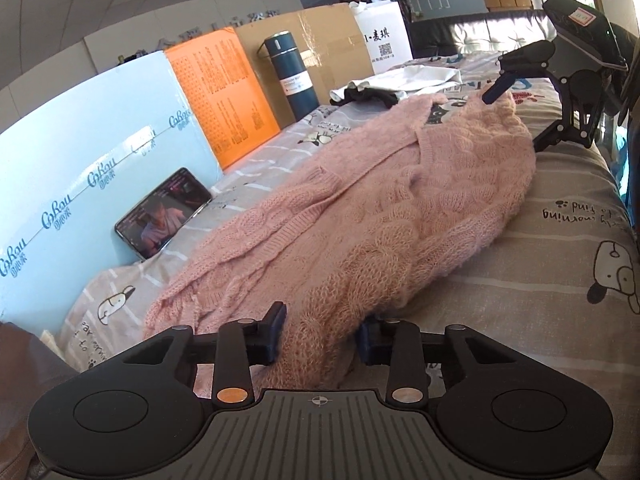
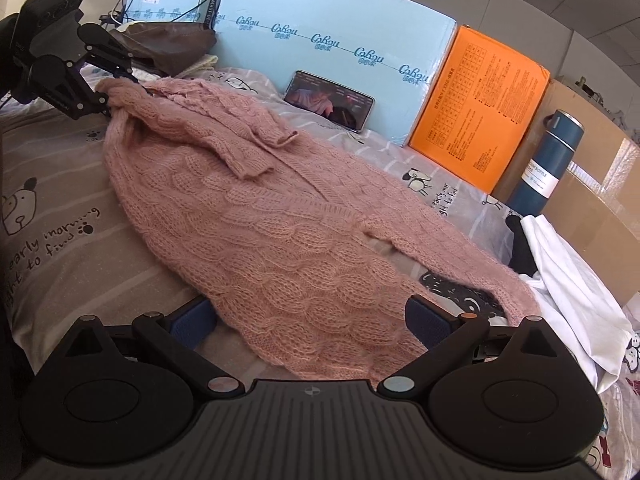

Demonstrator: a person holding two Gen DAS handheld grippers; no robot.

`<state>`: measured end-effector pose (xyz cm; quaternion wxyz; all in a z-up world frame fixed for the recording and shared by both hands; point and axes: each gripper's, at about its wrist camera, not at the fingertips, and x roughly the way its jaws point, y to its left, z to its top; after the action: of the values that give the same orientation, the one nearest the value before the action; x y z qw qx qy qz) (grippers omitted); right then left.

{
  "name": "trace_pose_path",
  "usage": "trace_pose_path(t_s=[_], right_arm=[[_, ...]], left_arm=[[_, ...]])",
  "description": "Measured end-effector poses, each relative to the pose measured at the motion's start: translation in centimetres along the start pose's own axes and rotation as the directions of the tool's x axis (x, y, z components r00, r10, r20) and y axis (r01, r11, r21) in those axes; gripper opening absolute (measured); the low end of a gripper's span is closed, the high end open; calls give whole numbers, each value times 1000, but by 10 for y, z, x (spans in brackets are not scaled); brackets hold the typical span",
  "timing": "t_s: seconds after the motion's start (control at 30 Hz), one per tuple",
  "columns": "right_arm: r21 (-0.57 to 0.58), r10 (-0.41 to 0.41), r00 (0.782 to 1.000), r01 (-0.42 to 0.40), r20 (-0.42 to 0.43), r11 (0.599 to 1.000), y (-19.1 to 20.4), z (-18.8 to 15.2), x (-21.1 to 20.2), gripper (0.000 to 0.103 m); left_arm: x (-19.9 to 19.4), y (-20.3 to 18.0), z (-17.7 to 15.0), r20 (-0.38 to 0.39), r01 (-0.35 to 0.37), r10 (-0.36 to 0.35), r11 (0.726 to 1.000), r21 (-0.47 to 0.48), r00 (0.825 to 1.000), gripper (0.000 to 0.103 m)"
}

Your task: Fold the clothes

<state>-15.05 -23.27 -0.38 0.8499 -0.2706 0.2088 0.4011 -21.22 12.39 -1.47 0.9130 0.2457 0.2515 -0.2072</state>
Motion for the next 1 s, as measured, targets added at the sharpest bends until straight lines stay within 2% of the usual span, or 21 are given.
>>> trace_pose_path(t_s=[0.17,0.37,0.53,0.7,0.83,1.0], right_arm=[[9,-32,999,33,-10,999,-5,-5,-2,98],[40,-61,998,62,-10,997,-14,-8,-3,84],[74,-71,997,71,-4,995,-21,-7,-3,44],[115,-55,996,47,66,992,-33,1,-3,23],[121,-64,990,49,125,991,-45,12,1,16],[109,-62,983,44,171,993,-63,30,16,13]], left_arm=[[2,4,1,9,-14,14,1000,-23,1000,31],[2,7,2,19,-31,31,999,-38,999,31],[0,10,3,36,-41,43,998,-56,998,31],[-3,14,4,68,-58,64,995,-85,996,24],[-4,21,5,107,-84,98,988,-131,989,20],[1,36,8,132,-117,147,971,-211,980,20]])
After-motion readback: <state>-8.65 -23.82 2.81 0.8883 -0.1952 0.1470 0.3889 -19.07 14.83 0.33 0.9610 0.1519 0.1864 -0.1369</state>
